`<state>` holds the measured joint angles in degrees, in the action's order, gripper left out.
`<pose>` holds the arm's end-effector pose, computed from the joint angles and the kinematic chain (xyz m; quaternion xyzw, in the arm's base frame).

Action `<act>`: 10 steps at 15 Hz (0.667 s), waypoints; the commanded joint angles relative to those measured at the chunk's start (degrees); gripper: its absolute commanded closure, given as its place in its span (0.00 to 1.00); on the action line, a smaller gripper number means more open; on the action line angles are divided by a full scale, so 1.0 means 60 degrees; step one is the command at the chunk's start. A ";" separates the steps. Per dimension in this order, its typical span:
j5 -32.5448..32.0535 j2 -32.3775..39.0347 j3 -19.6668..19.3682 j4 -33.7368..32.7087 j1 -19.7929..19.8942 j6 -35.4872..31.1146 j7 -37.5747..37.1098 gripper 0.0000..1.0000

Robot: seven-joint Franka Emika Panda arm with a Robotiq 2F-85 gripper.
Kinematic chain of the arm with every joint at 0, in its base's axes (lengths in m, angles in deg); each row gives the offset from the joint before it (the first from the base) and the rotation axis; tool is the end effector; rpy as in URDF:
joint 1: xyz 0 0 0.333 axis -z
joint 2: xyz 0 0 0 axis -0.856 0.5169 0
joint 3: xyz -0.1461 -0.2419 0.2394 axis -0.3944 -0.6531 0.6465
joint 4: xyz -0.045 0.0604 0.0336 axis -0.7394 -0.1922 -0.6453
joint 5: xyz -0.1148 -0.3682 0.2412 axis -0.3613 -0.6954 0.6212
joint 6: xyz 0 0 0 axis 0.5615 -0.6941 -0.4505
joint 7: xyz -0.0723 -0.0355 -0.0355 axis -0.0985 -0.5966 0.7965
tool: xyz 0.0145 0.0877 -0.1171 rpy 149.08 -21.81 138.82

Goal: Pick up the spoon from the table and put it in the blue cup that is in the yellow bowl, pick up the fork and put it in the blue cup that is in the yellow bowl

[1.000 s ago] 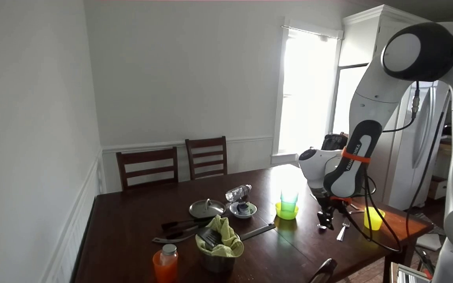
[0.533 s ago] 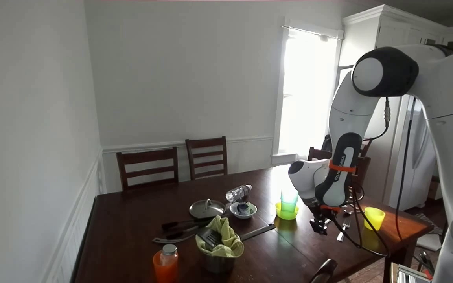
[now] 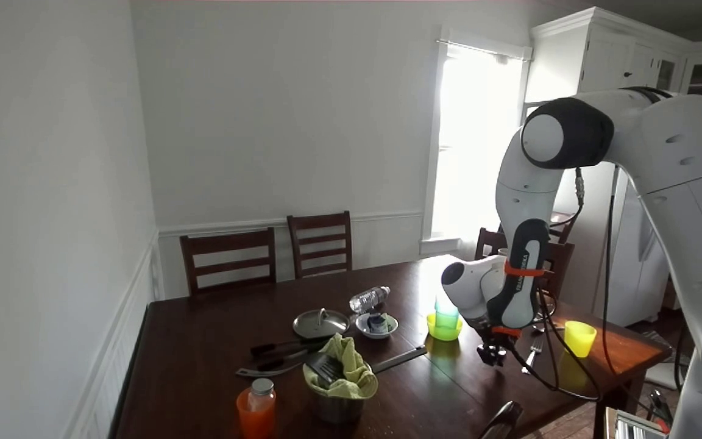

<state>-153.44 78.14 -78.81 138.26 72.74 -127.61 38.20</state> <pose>0.4020 -0.3190 0.0694 0.9333 -0.1217 -0.1270 0.3131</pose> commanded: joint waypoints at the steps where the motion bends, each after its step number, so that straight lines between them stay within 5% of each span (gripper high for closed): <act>1: -0.0967 0.0471 -0.0182 -0.0351 -0.0034 -0.0299 -0.0812 0.00; 7: -0.1974 0.0779 -0.0002 -0.0594 0.0180 -0.0346 -0.1596 0.01; 10: -0.2358 0.0922 0.0086 -0.0705 0.0258 -0.0302 -0.1923 0.12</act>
<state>-163.64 81.45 -78.81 135.94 72.97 -128.06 30.13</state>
